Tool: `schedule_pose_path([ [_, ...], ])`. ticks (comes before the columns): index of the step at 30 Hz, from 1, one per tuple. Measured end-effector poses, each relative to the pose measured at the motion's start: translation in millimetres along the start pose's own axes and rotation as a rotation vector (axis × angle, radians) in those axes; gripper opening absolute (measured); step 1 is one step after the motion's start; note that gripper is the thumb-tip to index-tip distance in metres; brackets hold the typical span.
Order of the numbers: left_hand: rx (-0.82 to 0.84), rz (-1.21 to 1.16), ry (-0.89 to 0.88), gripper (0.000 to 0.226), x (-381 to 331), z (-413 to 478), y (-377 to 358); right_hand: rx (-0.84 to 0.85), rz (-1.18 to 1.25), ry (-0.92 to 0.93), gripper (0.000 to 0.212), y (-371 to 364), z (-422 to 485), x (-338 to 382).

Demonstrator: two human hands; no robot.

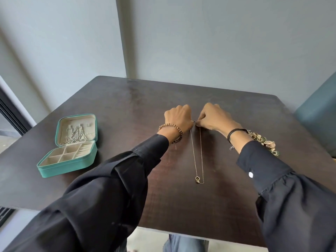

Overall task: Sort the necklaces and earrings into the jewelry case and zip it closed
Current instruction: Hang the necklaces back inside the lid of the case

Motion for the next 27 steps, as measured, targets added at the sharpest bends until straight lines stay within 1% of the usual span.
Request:
schedule_pose_path([
  [2, -0.002, 0.032, -0.047, 0.021, -2, -3, -2, 0.019, -0.019, -0.009, 0.032, -2, -1, 2],
  [4, -0.008, 0.061, -0.090, 0.021, -3, -9, -5, 0.041, -0.044, -0.022, 0.044, -5, -6, 3],
  [7, 0.024, 0.074, -0.125, 0.029, 0, -14, -12, 0.042, -0.034, -0.028, 0.049, -9, -16, 4],
  [9, 0.052, -0.027, -0.106, 0.028, 5, -19, -11, 0.010, 0.031, -0.014, 0.053, -9, -24, 6],
  [10, 0.069, -0.137, -0.093, 0.025, 7, -20, -10, -0.016, 0.101, -0.001, 0.051, -8, -28, 6],
  [12, 0.105, -0.422, -0.063, 0.020, 14, -25, -6, -0.083, 0.283, 0.011, 0.037, -6, -37, 8],
  [13, 0.111, -0.538, -0.046, 0.018, 17, -28, -2, -0.109, 0.399, 0.012, 0.030, -5, -42, 9],
  [15, 0.093, -0.707, -0.030, 0.014, 22, -35, 8, -0.139, 0.663, 0.019, 0.024, 0, -51, 13],
  [17, 0.114, -0.886, -0.060, 0.016, 27, -43, 19, -0.123, 0.891, 0.033, 0.012, 7, -62, 19],
  [18, 0.140, -0.973, -0.075, 0.016, 29, -49, 26, -0.108, 0.966, 0.040, 0.007, 11, -70, 24],
  [20, 0.200, -1.134, -0.088, 0.009, 34, -61, 38, -0.058, 1.098, 0.061, 0.011, 20, -84, 33],
  [22, 0.236, -1.232, -0.104, 0.008, 40, -76, 52, -0.001, 1.209, 0.075, 0.010, 30, -98, 40],
  [27, 0.275, -1.313, -0.069, 0.031, 52, -110, 85, 0.050, 1.345, 0.099, 0.011, 50, -126, 55],
])
Point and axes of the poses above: each hand's wrist, its own z-axis towards the middle knuckle, its own y-axis out of the back of the hand, x = y × z, the point moved 2 cm from there along z, towards the middle knuckle, and after that the axes turned 15 degrees about z, right-handed, at the moved point
